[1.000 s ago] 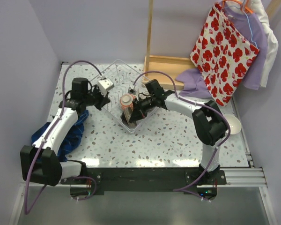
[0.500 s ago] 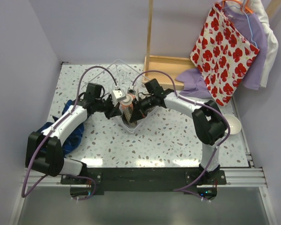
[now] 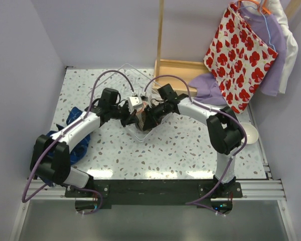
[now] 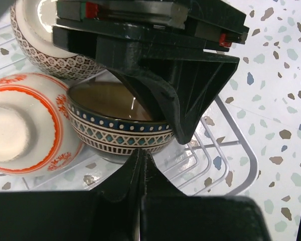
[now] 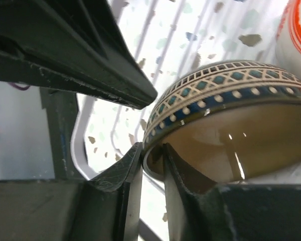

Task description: Load the bowls into the dish rack

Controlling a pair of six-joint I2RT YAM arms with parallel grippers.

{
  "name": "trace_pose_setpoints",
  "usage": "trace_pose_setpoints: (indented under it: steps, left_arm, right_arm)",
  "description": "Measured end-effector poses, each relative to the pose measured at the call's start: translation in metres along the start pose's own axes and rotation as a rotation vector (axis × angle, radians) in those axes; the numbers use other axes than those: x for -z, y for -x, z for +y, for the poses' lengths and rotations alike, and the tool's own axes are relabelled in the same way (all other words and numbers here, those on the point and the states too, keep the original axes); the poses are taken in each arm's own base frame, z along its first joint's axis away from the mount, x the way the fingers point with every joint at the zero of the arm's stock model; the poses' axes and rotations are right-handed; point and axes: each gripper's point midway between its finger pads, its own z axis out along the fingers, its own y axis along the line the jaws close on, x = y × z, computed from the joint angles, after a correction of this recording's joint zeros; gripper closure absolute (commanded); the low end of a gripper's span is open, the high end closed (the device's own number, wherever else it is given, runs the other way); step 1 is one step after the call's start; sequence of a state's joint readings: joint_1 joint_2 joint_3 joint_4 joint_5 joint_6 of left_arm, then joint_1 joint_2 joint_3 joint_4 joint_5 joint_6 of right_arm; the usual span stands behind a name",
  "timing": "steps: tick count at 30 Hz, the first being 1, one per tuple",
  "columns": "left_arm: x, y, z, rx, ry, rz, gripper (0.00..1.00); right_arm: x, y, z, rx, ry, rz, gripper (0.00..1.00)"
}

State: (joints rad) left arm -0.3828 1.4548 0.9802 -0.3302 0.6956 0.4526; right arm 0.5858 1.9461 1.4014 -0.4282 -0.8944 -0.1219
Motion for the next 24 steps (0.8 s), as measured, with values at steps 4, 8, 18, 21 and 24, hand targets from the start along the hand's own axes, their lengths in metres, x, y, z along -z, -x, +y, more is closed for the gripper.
trace_pose_setpoints:
  steps: [4, 8, 18, 21, 24]
  left_arm:
    - [-0.012, -0.006, 0.001, 0.02, -0.013, 0.016, 1.0]
    - [-0.02, -0.004, 0.004, 0.029, -0.016, 0.02, 1.0]
    - [-0.002, 0.027, 0.021, -0.013, 0.082, -0.012, 1.0]
    - [0.025, 0.041, 0.03, -0.031, 0.15, -0.051, 1.0]
    - [0.045, 0.046, 0.039, -0.046, 0.204, -0.073, 1.0]
  right_arm:
    - [0.002, -0.003, -0.014, 0.006, -0.048, 0.007, 0.72]
    - [0.005, -0.003, -0.018, 0.023, -0.068, 0.003, 0.87]
    - [0.03, -0.003, -0.014, 0.122, -0.08, -0.038, 0.99]
    - [0.031, -0.009, -0.007, 0.125, -0.045, -0.019, 1.0]
    - [0.03, -0.011, 0.002, 0.129, 0.016, 0.0, 1.0]
